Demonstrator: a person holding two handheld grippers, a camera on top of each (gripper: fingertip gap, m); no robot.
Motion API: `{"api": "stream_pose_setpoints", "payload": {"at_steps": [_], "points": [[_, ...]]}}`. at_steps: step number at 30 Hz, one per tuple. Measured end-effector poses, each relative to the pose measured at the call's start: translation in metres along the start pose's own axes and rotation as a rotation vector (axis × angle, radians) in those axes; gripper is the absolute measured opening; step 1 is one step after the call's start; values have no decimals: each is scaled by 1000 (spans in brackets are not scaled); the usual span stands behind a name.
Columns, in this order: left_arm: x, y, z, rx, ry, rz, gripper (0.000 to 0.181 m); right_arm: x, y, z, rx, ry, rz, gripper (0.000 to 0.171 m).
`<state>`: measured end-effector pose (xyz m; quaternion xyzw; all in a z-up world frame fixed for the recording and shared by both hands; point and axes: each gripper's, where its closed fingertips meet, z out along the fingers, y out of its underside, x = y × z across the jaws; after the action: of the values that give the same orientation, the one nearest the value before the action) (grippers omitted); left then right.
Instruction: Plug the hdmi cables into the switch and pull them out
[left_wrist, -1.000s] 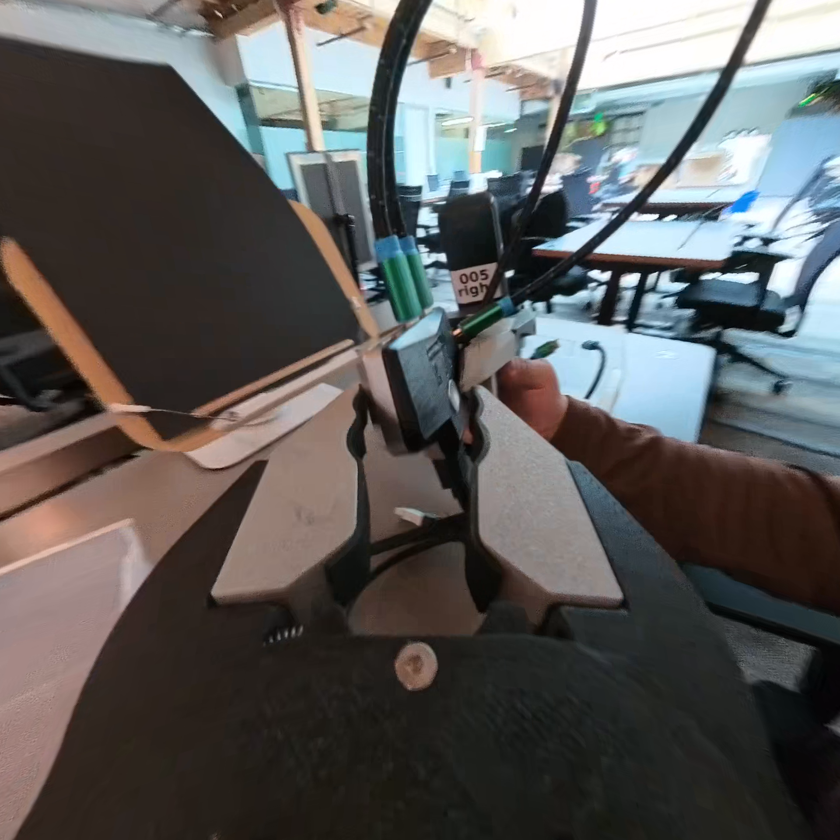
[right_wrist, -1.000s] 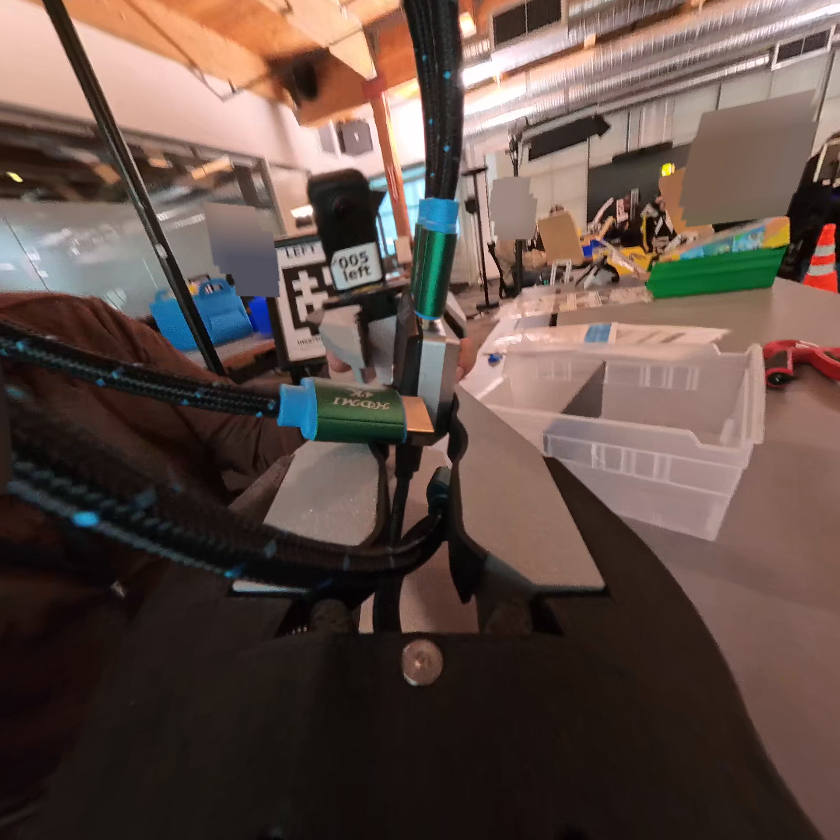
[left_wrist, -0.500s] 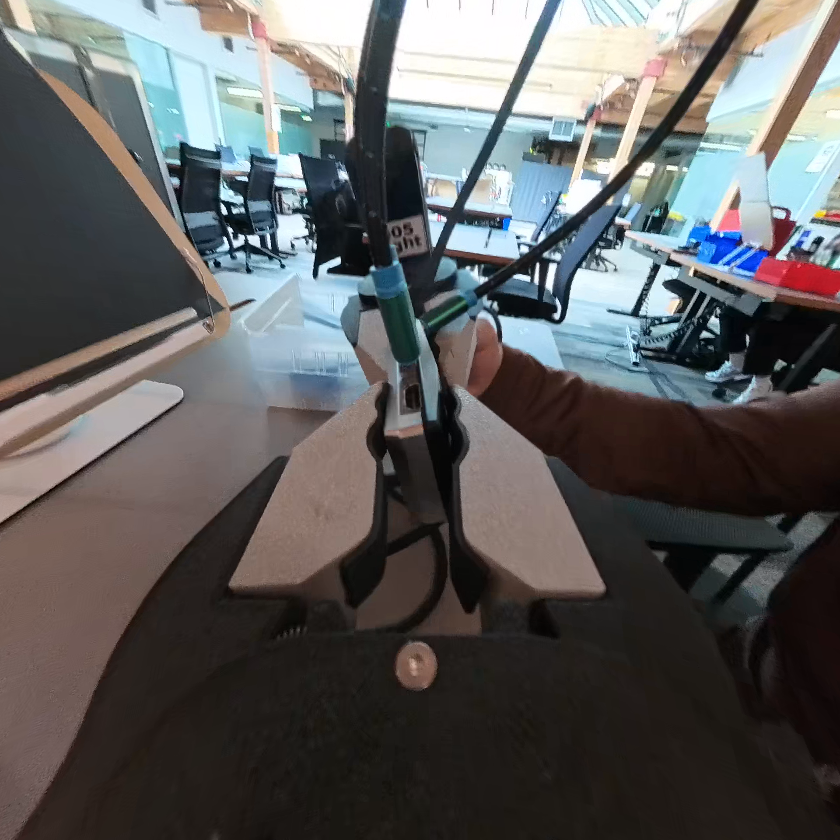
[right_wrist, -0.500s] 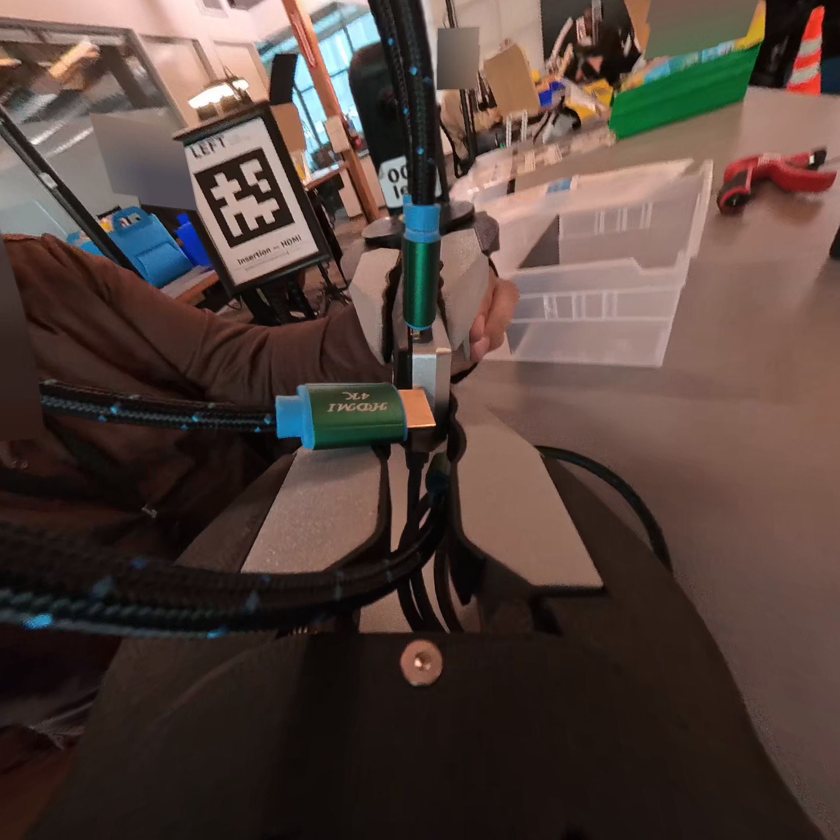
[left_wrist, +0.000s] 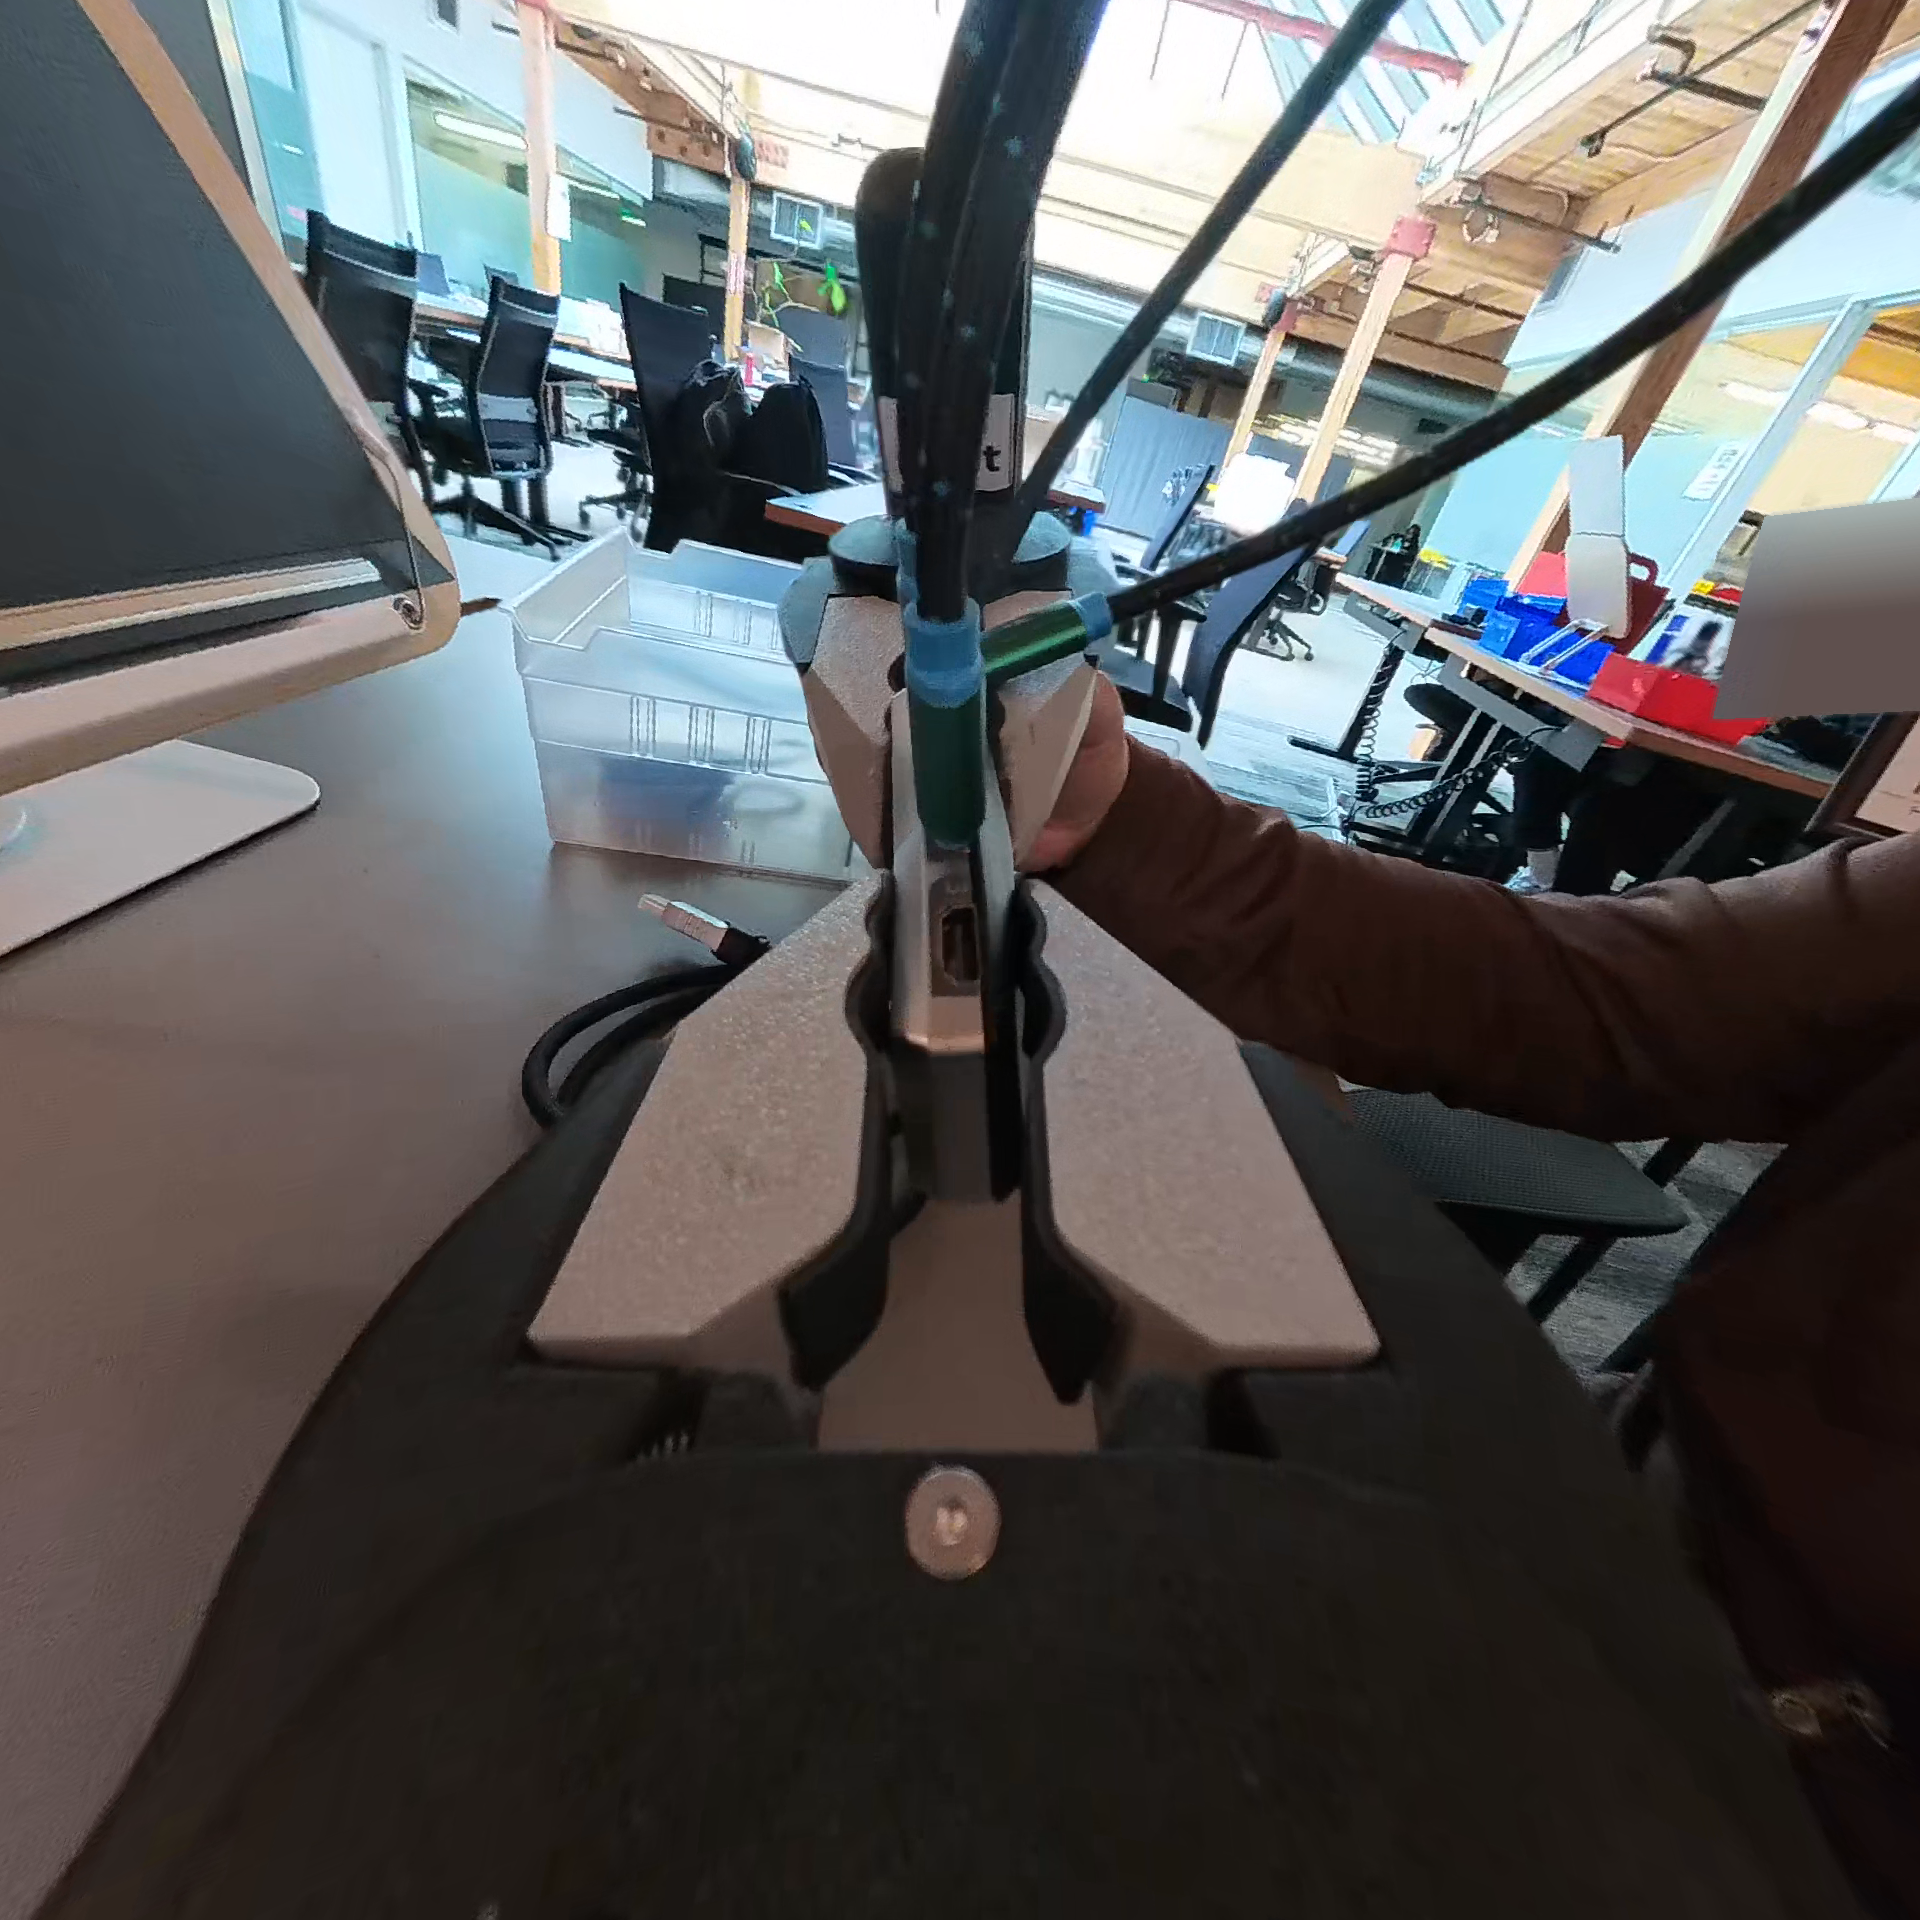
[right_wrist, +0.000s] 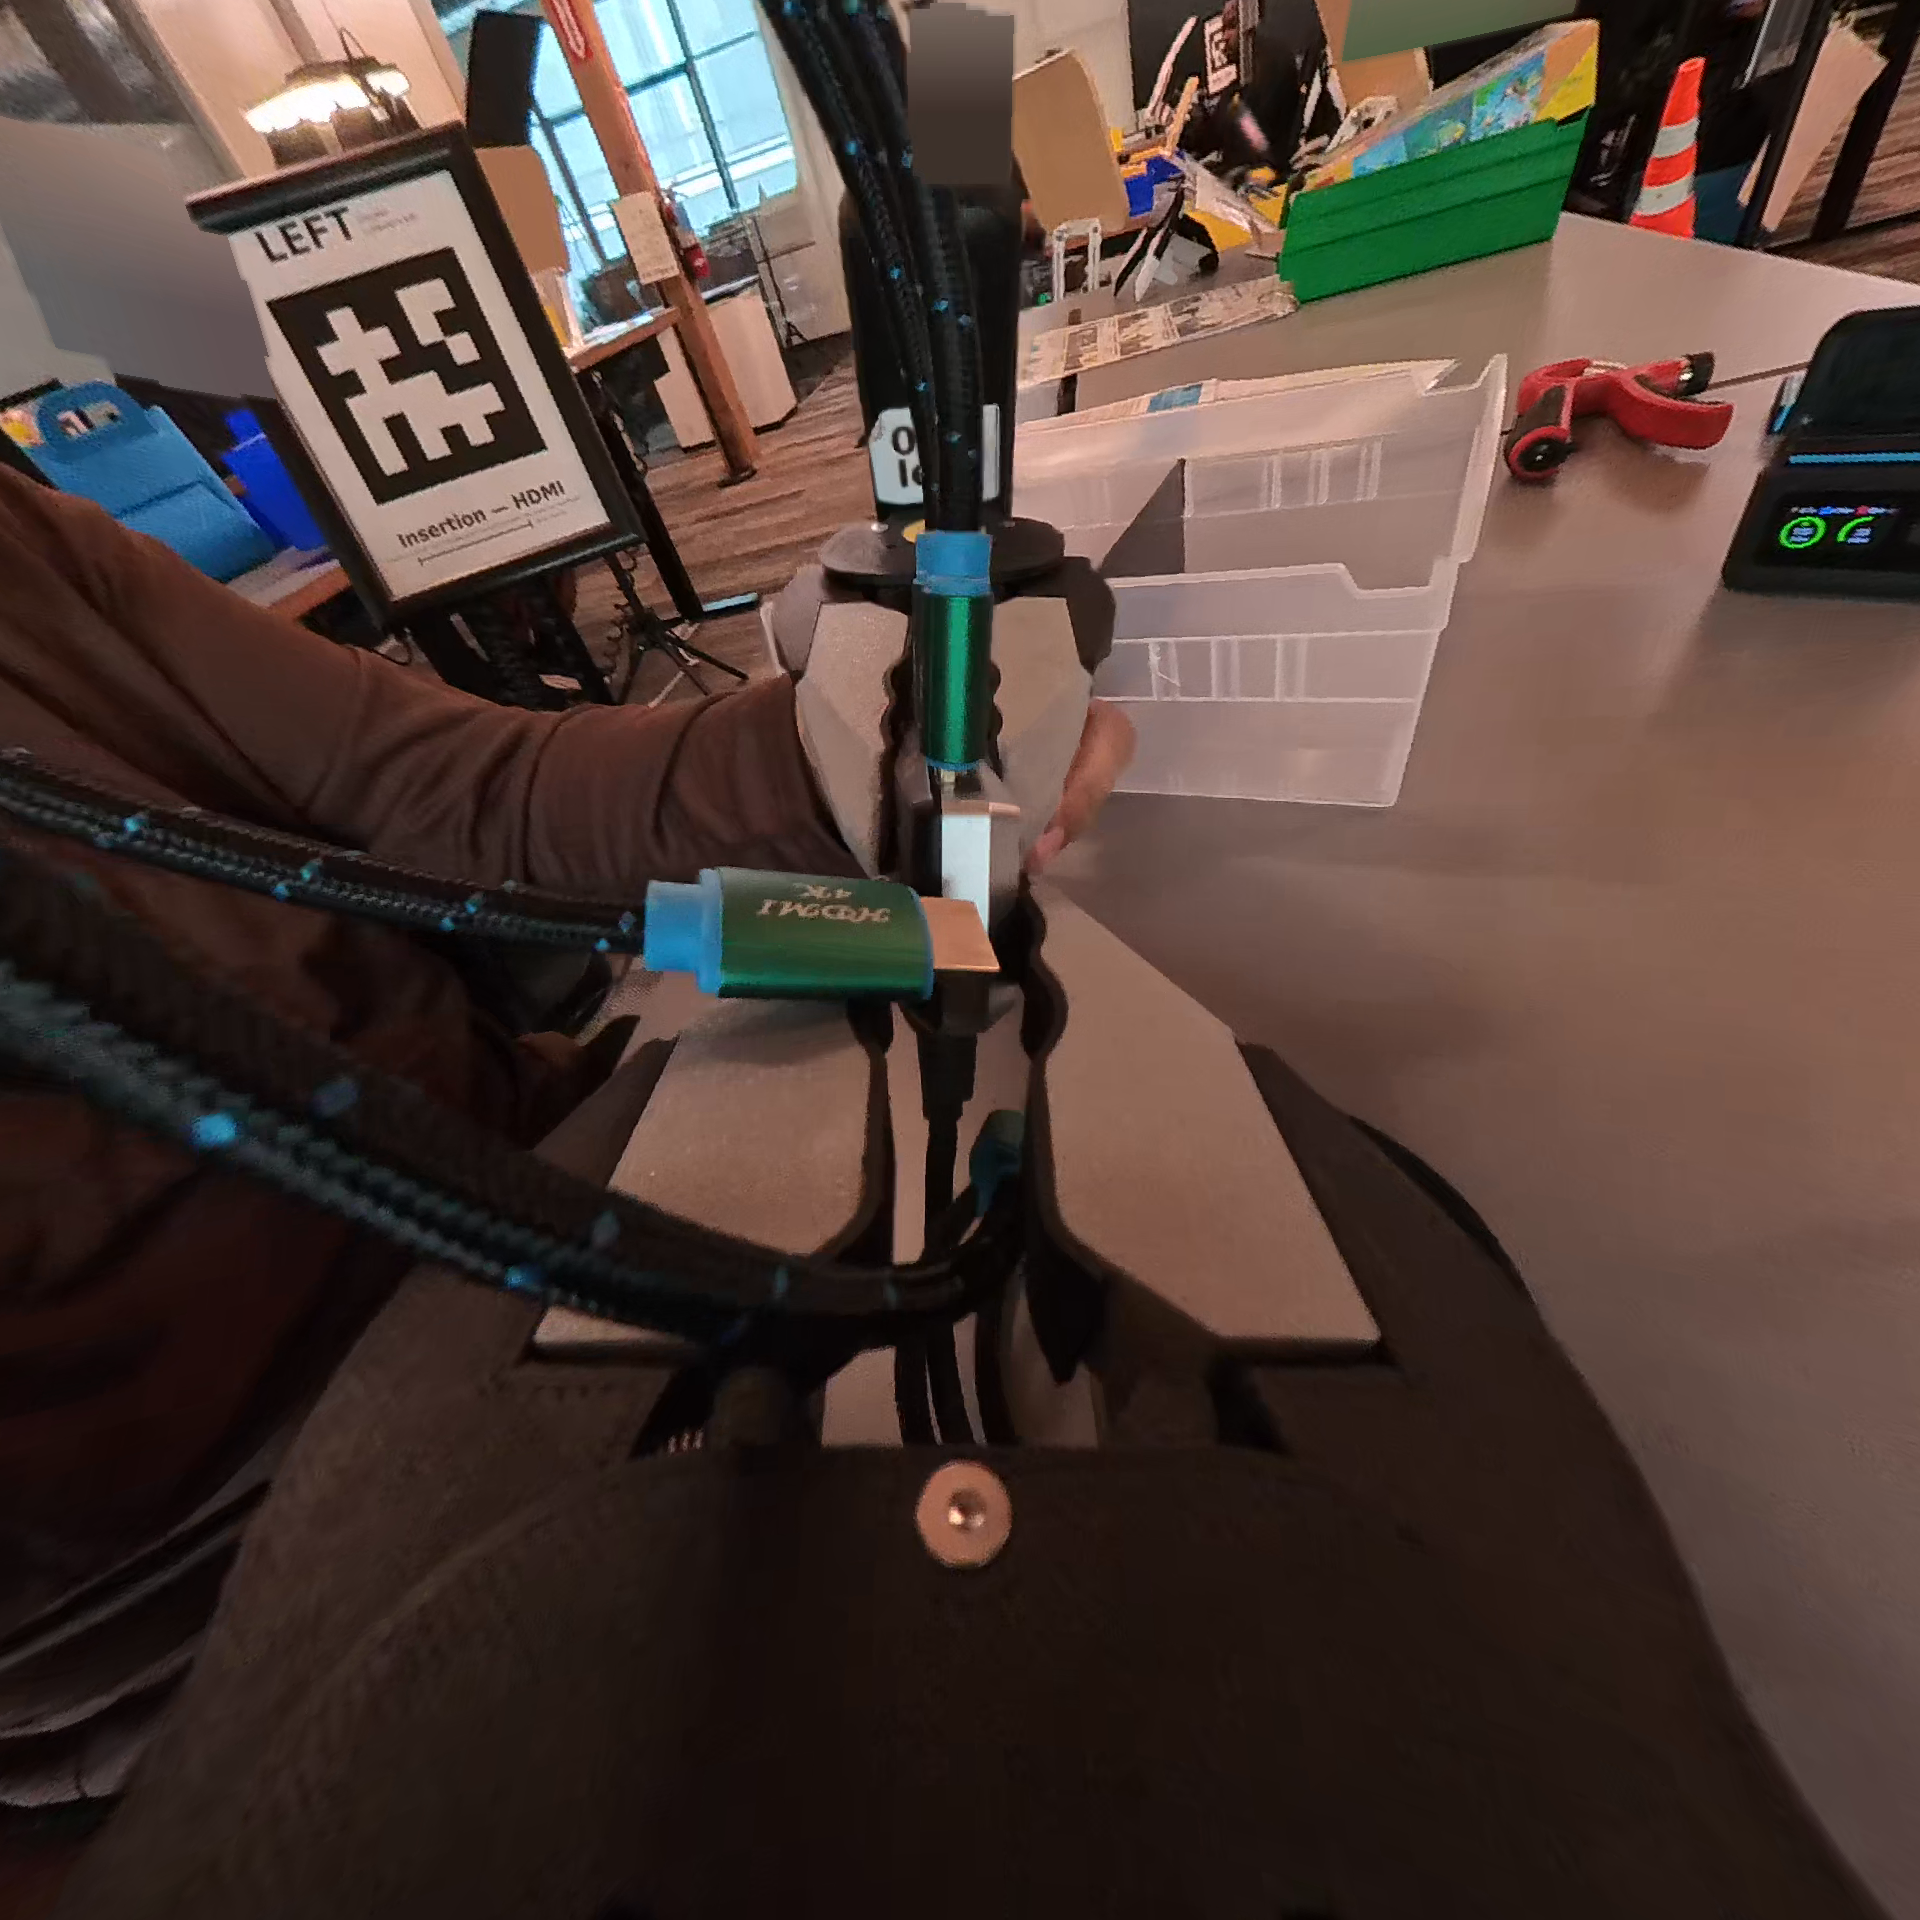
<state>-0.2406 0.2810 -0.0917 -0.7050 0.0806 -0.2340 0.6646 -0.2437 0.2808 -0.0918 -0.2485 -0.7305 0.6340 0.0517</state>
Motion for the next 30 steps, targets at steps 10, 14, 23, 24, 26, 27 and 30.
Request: {"api": "stream_pose_setpoints", "payload": {"at_steps": [10, 14, 23, 24, 26, 27, 30], "points": [[-6, 2, 1, 5, -31, -11, 20, 6, -7, 2, 49, 25, 37, 24], [-10, 2, 1, 16, -42, -38, 20, 13, -11, -6, 72, 73, 38, 27], [-7, 4, 2, 12, -21, -64, 20, 11, -20, -6, 113, 71, 20, 26], [-7, 5, 2, 1, -16, -61, 20, 8, -23, -6, 133, 54, 26, 25], [-6, 7, 1, -17, -15, -60, 20, 6, -29, -9, 171, 29, 49, 26], [-6, 8, 2, -22, -19, -61, 20, 7, -30, -10, 177, 33, 56, 23], [-5, 11, 3, -43, -25, -54, 20, 9, -24, -4, 131, 71, 25, 13]]}}
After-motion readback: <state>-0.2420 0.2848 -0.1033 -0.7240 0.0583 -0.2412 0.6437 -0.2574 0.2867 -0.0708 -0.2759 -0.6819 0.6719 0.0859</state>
